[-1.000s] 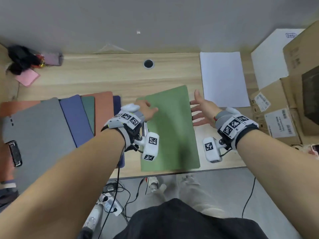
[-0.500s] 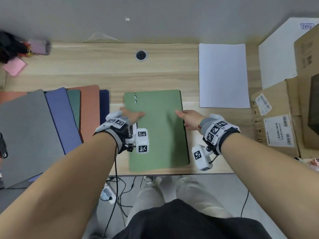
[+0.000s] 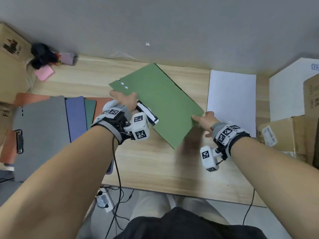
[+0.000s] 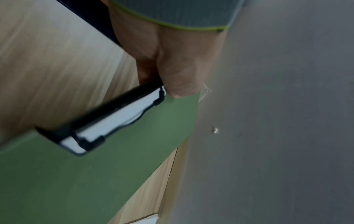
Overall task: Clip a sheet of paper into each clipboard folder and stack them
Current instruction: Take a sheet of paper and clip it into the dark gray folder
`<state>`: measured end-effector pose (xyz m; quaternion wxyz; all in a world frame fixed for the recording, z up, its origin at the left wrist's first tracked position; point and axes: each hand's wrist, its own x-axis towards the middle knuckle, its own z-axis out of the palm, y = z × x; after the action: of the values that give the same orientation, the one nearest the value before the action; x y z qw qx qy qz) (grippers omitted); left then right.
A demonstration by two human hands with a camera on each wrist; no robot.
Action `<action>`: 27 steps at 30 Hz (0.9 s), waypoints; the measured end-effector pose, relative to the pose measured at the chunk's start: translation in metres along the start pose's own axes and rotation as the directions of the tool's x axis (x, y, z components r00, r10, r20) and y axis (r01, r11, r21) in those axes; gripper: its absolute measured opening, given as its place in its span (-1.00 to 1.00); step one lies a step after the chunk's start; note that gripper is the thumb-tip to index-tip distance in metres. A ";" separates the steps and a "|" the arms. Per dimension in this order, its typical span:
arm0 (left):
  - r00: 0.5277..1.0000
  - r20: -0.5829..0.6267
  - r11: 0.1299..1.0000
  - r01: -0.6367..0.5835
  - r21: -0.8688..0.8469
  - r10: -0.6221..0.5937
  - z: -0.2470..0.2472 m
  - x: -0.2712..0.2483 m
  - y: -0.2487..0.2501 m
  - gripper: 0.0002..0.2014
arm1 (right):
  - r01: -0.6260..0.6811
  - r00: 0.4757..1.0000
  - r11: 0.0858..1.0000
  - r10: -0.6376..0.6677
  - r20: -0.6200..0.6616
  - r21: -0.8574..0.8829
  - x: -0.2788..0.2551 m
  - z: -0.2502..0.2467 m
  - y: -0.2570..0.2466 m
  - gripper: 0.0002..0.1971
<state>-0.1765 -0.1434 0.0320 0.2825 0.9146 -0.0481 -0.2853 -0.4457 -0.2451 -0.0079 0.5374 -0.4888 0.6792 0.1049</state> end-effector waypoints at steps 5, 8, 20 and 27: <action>0.993 0.005 0.990 0.120 -0.079 -0.120 0.002 0.019 0.004 -0.13 | -0.048 0.989 0.897 -0.019 0.147 0.439 0.013 0.005 -0.028 -0.52; 0.981 0.076 0.983 0.179 -0.036 -0.176 0.008 0.046 -0.004 0.01 | 0.063 0.997 0.930 -0.074 0.016 0.363 0.024 0.013 -0.052 -0.79; 0.897 0.402 0.982 0.153 0.106 -0.183 0.008 0.129 -0.026 -0.53 | 0.062 0.989 0.997 -0.055 -0.136 0.050 0.090 0.028 -0.102 -0.36; 0.935 0.333 0.968 0.039 0.247 -0.122 0.018 0.128 -0.006 -0.37 | 0.071 0.982 0.997 -0.063 -0.179 0.037 0.091 0.036 -0.114 -0.53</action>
<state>-0.0806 -0.1789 -0.0470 0.1468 0.8786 -0.0929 -0.4448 -0.3296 -0.3286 -0.0543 0.4885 -0.5070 0.7096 0.0280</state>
